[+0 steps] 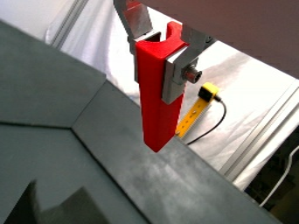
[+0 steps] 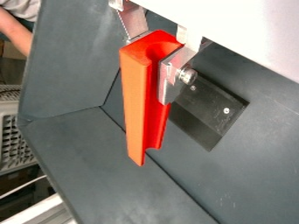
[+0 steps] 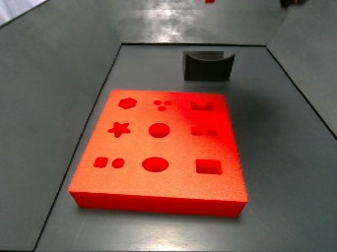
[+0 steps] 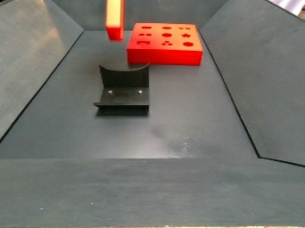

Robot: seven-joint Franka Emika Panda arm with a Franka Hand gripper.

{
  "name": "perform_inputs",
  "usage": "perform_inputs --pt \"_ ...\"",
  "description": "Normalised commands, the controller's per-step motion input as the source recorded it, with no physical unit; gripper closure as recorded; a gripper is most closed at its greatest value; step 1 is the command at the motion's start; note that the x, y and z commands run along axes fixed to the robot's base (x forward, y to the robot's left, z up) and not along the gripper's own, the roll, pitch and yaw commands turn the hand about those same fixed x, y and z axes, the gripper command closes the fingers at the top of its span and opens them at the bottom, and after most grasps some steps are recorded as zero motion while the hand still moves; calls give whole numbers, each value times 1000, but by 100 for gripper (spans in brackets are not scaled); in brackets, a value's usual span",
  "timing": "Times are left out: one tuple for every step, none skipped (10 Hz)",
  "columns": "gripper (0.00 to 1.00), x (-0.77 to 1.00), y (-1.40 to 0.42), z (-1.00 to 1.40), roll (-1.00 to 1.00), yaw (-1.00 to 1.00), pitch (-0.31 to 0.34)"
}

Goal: Pick up the arch object. Move up. Place the arch object on the fixture. Regrasp the arch object. Move to above the board. Insert the arch object.
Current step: Move to above the board.

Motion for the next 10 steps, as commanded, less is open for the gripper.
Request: perform_inputs --pt "100 -96 50 1000 -63 8 103" --pt "100 -79 37 887 -53 31 105" --pt "100 -53 21 697 -53 46 98" --pt "100 -30 13 515 -48 58 98" --pt "100 -9 2 336 -47 67 102" --pt "100 2 -3 216 -48 72 109" --pt "100 -529 -1000 77 -1000 -41 51" --pt "100 -532 -1000 84 -1000 -41 43" --pt "100 -560 -1000 93 -1000 -37 35" --pt "100 -572 -1000 72 -1000 -36 29"
